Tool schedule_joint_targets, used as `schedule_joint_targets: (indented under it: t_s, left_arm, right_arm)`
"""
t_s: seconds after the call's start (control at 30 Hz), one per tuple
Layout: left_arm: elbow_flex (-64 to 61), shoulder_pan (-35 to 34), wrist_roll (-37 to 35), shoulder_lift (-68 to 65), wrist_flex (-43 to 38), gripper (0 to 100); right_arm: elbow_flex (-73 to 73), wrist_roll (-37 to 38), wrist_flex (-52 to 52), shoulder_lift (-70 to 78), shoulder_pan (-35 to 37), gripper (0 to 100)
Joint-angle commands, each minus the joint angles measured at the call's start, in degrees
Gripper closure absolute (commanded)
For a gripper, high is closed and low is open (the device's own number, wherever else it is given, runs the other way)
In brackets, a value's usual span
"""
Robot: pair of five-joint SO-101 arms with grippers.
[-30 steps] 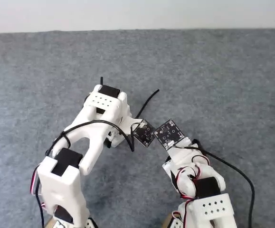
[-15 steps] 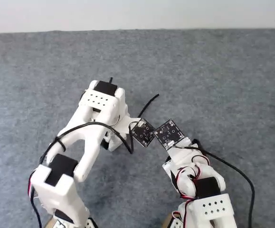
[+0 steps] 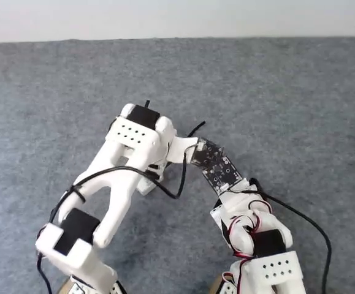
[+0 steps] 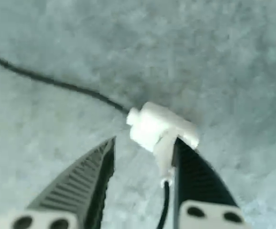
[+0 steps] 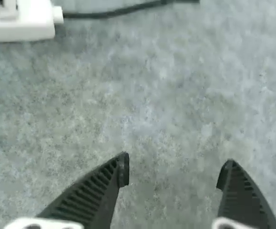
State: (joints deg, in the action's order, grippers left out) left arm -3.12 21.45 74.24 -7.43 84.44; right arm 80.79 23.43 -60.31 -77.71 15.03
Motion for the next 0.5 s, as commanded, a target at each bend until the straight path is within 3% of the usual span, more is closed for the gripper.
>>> schedule_joint_targets:
  t_s: [0.0, 0.47]
  left_arm:
    - [3.2, 0.8, -5.1, 7.2, -1.1, 81]
    - [2.9, 0.2, -29.1, 22.9, -0.7, 81]
  right_arm:
    - [-0.4, -0.4, 0.5, 0.1, -0.2, 68.5]
    - [0.4, -0.4, 0.9, 0.1, -0.2, 68.5]
